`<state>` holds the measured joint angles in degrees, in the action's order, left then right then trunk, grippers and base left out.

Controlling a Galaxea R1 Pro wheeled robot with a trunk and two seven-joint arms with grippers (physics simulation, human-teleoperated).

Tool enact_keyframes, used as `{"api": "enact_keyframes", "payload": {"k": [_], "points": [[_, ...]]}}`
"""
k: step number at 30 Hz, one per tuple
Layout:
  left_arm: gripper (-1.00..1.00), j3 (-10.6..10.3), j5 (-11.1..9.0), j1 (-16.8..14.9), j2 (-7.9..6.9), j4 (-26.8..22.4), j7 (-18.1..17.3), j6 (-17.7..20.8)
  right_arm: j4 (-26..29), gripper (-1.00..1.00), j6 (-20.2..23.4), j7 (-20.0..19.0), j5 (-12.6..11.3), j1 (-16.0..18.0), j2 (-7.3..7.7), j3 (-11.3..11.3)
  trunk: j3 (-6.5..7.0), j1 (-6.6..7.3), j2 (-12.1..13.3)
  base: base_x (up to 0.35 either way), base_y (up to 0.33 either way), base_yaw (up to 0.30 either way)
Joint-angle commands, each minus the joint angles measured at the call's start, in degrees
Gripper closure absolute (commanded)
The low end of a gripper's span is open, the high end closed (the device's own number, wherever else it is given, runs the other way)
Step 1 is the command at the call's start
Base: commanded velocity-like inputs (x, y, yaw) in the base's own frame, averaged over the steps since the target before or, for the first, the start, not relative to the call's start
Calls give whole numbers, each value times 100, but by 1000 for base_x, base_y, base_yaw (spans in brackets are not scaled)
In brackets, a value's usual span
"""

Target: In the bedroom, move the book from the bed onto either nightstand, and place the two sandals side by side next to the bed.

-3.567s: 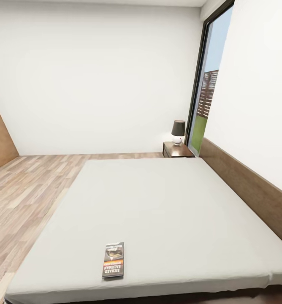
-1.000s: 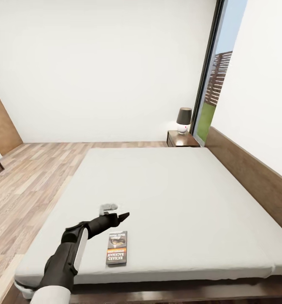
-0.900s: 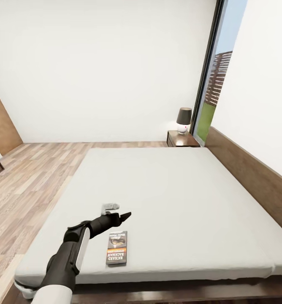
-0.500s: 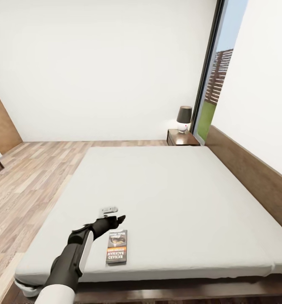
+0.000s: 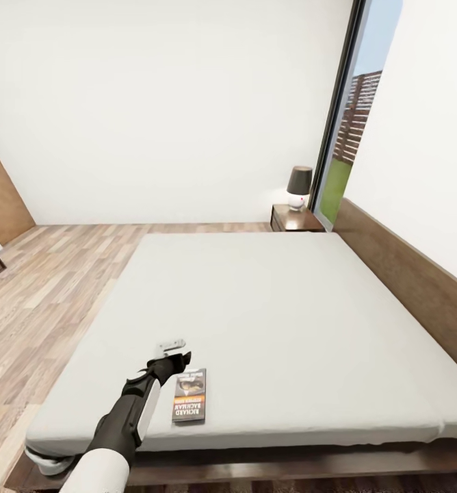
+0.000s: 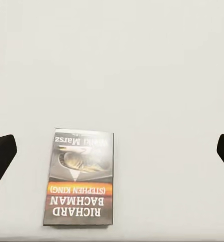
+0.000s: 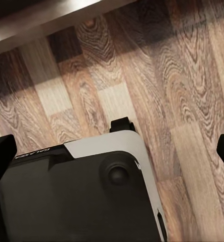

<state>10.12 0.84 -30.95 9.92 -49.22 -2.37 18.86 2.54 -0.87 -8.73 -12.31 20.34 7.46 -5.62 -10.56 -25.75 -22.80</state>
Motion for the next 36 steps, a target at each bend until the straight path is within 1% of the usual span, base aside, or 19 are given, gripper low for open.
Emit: {"api": "enact_keyframes", "payload": {"k": [1,4,6,7,8,10,12,14,15,17,18,20,21,22,24,26,28,31,36], "points": [[-100,25,-10,-12,8,-6,-9,30,-7,-100,-9,-32,-17,5,1,-45,-21,-3,-12,0,0,0],[-100,25,-149,-35,8,3,27,24,-7,-100,-9,-32,-17,5,1,-45,-47,-3,-12,0,0,0],[-100,25,-342,-45,8,6,42,22,-6,-100,-9,-32,-17,5,1,-45,-65,-3,-12,0,0,0],[-100,23,-387,-46,8,7,44,22,-4,-100,-9,-32,-17,5,1,-45,-74,-3,-12,0,0,0],[-100,20,-487,-48,8,-3,48,22,-6,-100,-9,-32,-17,5,1,-45,-83,-3,-12,0,0,0],[-100,4,-543,-95,8,-39,47,29,-3,-100,-9,-35,-17,5,1,-50,-101,-3,-12,0,0,0],[-100,-44,-591,-274,8,-116,45,50,4,-100,7,-38,-21,6,32,-78,-119,-3,-12,0,0,0],[-100,-63,-616,-394,8,-138,44,62,1,-100,26,-50,-26,6,141,-88,-137,-3,-12,0,0,0],[-100,-82,-658,-501,8,-146,39,70,-5,-100,48,-63,-36,5,336,-97,-146,-3,-12,0,0,0],[-100,-102,-685,-556,8,-96,33,69,-8,-100,58,-69,-46,5,480,-101,-163,-3,-12,0,0,0],[-100,-117,-689,-567,8,-65,31,67,-8,-100,61,-70,-47,5,511,-102,-172,-3,-12,0,0,0],[-100,-257,-701,-596,8,40,28,61,-8,-100,63,-69,-48,8,586,-105,-190,-3,-12,0,0,0],[-100,-308,-704,-599,8,55,28,60,-8,-100,63,-65,-47,9,595,-105,-199,-3,-12,0,0,0],[-100,-413,-709,-606,8,81,27,56,-8,-100,62,-61,-46,8,613,-105,-208,-3,-12,0,0,0],[-100,-556,-717,-610,8,109,27,52,-8,-100,62,-58,-45,6,627,-106,-226,-3,-12,0,0,0],[-100,-641,-728,-613,8,124,26,50,-8,-100,60,-57,-44,7,635,-104,-244,-3,-12,0,0,0],[-100,-694,-785,-613,8,134,26,46,-8,-100,43,-45,-44,6,640,-100,-262,-3,-12,0,0,0],[-100,-716,-874,-615,8,138,26,42,-8,-100,25,-37,-39,5,643,-97,-288,-3,-12,0,0,0],[-100,-728,-947,-619,8,144,32,45,-6,-100,4,-33,-36,5,644,-89,-333,-3,-12,0,0,0]]}}
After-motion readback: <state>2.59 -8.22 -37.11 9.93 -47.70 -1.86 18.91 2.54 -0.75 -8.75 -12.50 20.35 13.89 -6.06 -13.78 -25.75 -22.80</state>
